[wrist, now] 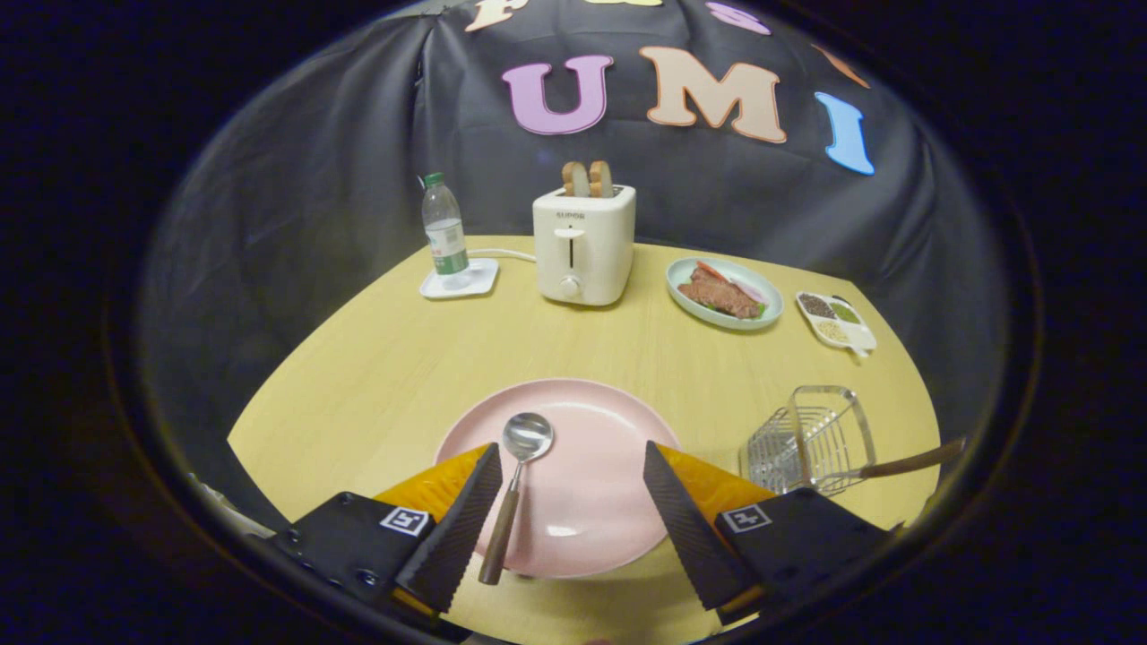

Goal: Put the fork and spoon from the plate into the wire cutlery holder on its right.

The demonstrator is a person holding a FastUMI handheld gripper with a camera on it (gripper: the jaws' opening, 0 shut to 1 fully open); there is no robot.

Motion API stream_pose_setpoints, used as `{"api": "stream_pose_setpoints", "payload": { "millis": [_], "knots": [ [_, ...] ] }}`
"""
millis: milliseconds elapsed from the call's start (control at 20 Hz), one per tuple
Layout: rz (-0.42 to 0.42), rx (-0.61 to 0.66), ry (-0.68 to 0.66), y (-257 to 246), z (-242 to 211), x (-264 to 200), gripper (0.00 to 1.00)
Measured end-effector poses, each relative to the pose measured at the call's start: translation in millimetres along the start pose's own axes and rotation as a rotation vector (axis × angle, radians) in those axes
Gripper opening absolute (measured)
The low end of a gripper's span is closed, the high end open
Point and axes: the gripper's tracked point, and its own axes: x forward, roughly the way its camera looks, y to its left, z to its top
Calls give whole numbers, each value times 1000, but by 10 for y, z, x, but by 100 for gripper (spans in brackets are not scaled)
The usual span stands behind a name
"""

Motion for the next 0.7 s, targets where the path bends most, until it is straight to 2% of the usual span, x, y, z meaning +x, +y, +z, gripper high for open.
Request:
{"api": "stream_pose_setpoints", "payload": {
  "millis": [300, 700],
  "knots": [
    [-3, -33, 90, 152, -397, 250, 100],
    [21, -82, 141, 278, -597, 377, 50]
  ]
}}
